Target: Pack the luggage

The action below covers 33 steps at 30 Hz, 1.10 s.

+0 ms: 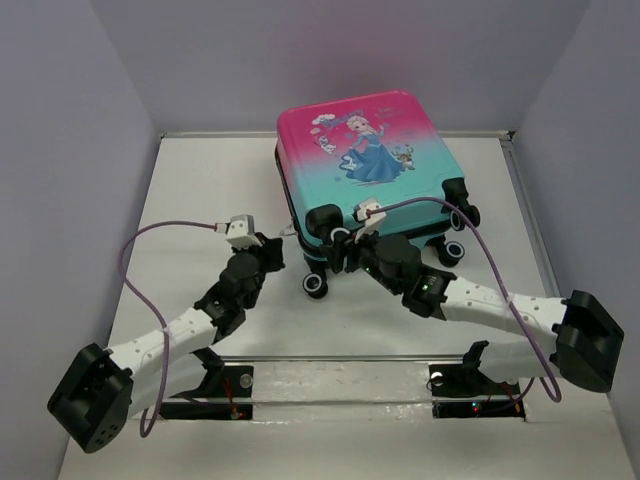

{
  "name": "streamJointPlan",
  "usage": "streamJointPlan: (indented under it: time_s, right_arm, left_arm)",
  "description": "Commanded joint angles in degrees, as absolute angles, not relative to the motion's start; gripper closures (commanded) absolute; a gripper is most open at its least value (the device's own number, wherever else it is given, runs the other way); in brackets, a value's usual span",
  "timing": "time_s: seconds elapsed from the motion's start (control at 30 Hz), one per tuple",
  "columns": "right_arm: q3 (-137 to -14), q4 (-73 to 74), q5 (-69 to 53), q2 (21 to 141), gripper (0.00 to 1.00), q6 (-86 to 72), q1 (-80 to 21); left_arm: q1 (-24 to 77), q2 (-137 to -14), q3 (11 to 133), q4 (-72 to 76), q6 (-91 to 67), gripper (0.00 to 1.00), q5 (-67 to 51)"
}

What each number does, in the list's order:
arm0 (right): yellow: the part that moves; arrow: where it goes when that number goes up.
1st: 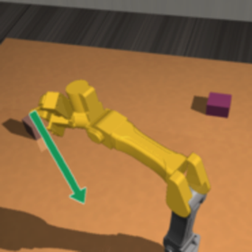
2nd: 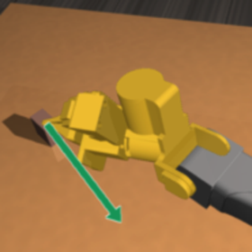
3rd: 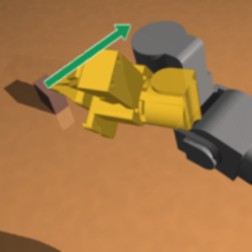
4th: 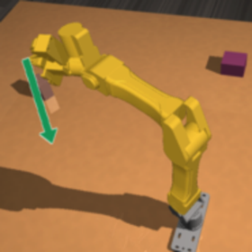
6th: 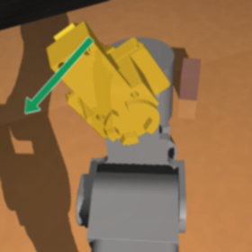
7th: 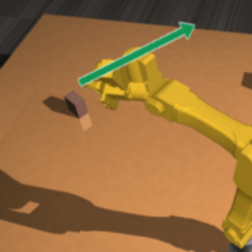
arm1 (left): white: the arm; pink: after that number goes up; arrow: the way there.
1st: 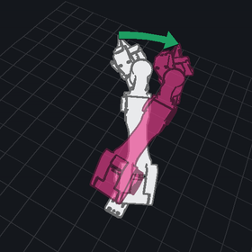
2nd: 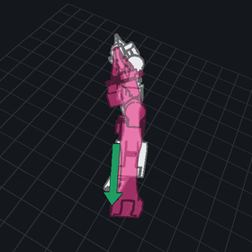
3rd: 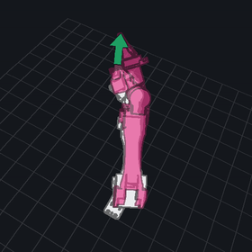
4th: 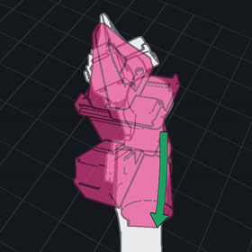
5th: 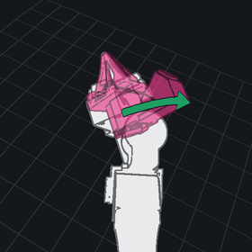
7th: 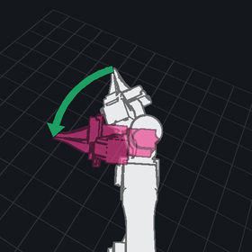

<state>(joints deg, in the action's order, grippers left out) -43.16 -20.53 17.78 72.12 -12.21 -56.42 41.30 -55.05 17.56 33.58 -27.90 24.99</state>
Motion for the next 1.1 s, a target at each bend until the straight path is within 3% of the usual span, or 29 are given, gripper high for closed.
streamJointPlan:
  time_s: [0.0, 0.27, 0.43, 0.5, 0.6, 0.63, 0.67, 0.83, 1.07]
  right_arm:
    - [-41.75, -21.8, 22.33, 65.93, 0.93, -12.66, -56.87]
    - [-38.5, -20.57, 19.34, 63.11, 0.93, -14.5, -56.87]
    - [-40.25, -19.51, 18.9, 64.51, 0.93, -14.15, -56.87]
    - [-40.43, -19.51, 19.25, 64.95, 0.93, -13.98, -56.87]
    - [-40.61, -19.51, 19.77, 64.78, 0.93, -13.89, -56.87]
    - [-40.52, -19.42, 20.21, 64.69, 0.93, -13.89, -56.87]
    - [-40.34, -19.42, 20.48, 64.6, 0.93, -13.89, -56.87]
    - [-40.87, -18.72, 20.74, 64.16, 0.93, -14.15, -56.87]
    - [-41.22, -18.46, 21.0, 64.42, 0.93, -14.15, -56.87]
  left_arm:
    - [31.4, -51.59, 16.35, 37.27, -28.3, 0.94, 27.71]
    - [25.31, -58.79, 21.09, 41.65, -30.41, 0.94, 21.19]
    - [25.31, -55.56, 17.41, 46.76, -28.65, 0.94, 6.43]
    - [25.31, -51.87, 14.87, 46.67, -28.48, 0.86, 3.54]
    - [25.31, -45.63, 11.26, 46.58, -25.85, 0.65, -3.82]
    - [25.31, -44.05, 10.21, 46.76, -25.32, 0.52, -5.35]
    - [25.31, -44.03, 9.85, 47.02, -24.88, 0.48, -6.67]
    - [25.57, -49.99, 9.84, 48.16, -20.4, 0.53, -16.32]
    - [28.56, -57.03, 12.48, 48.52, -17.15, 0.53, -17.49]
